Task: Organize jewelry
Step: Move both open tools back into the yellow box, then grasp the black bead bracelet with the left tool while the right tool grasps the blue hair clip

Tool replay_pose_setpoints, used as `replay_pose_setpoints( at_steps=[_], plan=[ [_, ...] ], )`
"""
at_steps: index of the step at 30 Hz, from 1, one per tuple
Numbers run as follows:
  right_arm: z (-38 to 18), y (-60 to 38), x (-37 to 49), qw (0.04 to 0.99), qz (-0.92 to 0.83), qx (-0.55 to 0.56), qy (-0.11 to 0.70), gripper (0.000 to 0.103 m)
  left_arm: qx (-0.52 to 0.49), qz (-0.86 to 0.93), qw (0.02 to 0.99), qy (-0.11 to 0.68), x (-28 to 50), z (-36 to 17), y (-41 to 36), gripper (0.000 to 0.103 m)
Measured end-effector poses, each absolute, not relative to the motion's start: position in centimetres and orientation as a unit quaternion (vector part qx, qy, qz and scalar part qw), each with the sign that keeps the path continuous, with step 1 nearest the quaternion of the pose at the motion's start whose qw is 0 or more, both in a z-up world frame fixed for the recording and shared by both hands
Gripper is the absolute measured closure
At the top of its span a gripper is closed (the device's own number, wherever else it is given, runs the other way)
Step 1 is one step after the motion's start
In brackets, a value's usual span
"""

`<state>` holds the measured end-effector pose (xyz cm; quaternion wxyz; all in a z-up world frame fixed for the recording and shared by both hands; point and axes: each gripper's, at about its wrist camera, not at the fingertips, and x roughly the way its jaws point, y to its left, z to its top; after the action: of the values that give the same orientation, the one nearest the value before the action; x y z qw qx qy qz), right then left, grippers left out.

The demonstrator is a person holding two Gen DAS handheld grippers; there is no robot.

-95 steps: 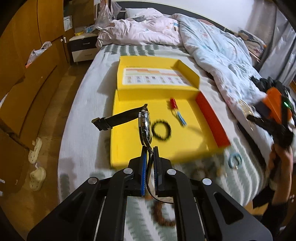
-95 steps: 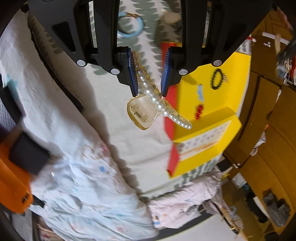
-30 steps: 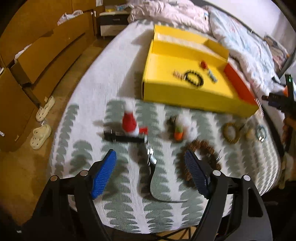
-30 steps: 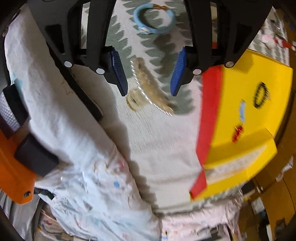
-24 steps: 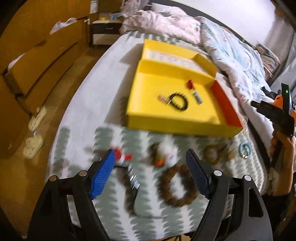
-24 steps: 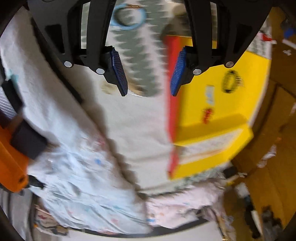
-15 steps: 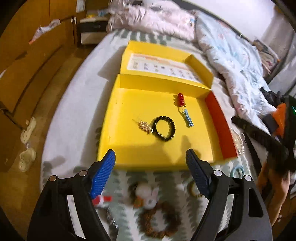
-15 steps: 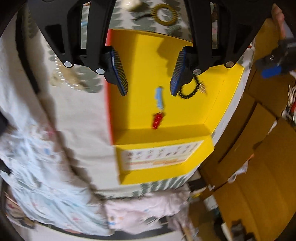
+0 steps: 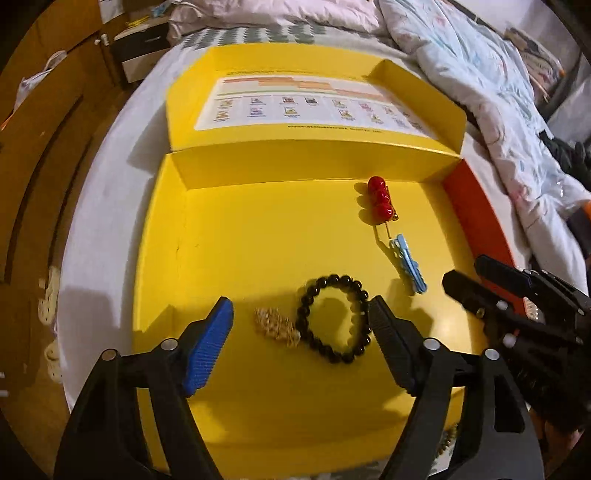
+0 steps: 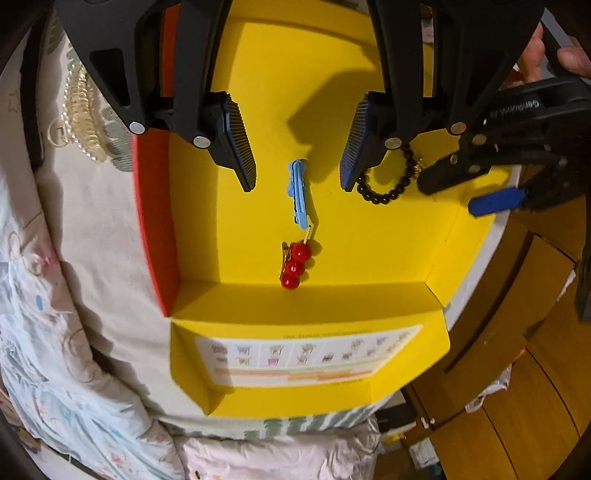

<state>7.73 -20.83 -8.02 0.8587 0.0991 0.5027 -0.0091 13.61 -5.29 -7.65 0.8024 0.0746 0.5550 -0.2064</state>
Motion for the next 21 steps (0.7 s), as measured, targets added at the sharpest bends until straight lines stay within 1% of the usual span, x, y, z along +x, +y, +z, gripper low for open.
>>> replay_pose_setpoints(
  at_steps=[5, 6, 8, 11, 13, 17, 21],
  plan=[
    [-9.5, -20.4, 9.0, 0.850, -0.018, 0.083, 0.520, 0.054, 0.082, -0.215, 0.788, 0.570, 14.7, -8.7, -5.7, 0.035],
    [-9.9, -20.4, 9.2, 0.847, -0.021, 0.081, 0.524, 0.056, 0.083, -0.215, 0.787, 0.573, 14.8, -8.8, -5.7, 0.037],
    [-10.6, -20.4, 9.6, 0.841, -0.022, 0.079, 0.534, 0.059, 0.082, -0.223, 0.778, 0.582, 14.8, -9.1, -5.8, 0.038],
    [-11.1, -20.5, 9.8, 0.839, -0.030, 0.074, 0.538, 0.060, 0.093, -0.229, 0.769, 0.590, 14.9, -9.7, -6.2, 0.040],
    [-11.4, -20.4, 9.9, 0.837, -0.032, 0.070, 0.541, 0.061, 0.095, -0.230, 0.765, 0.595, 15.0, -10.0, -6.3, 0.043],
    [-12.0, -20.1, 10.1, 0.834, -0.041, 0.055, 0.548, 0.065, 0.091, -0.236, 0.753, 0.608, 15.2, -10.8, -6.2, 0.057],
    [-12.4, -20.2, 10.2, 0.831, -0.048, 0.050, 0.551, 0.068, 0.095, -0.240, 0.747, 0.612, 15.5, -11.4, -6.4, 0.059]
  ],
)
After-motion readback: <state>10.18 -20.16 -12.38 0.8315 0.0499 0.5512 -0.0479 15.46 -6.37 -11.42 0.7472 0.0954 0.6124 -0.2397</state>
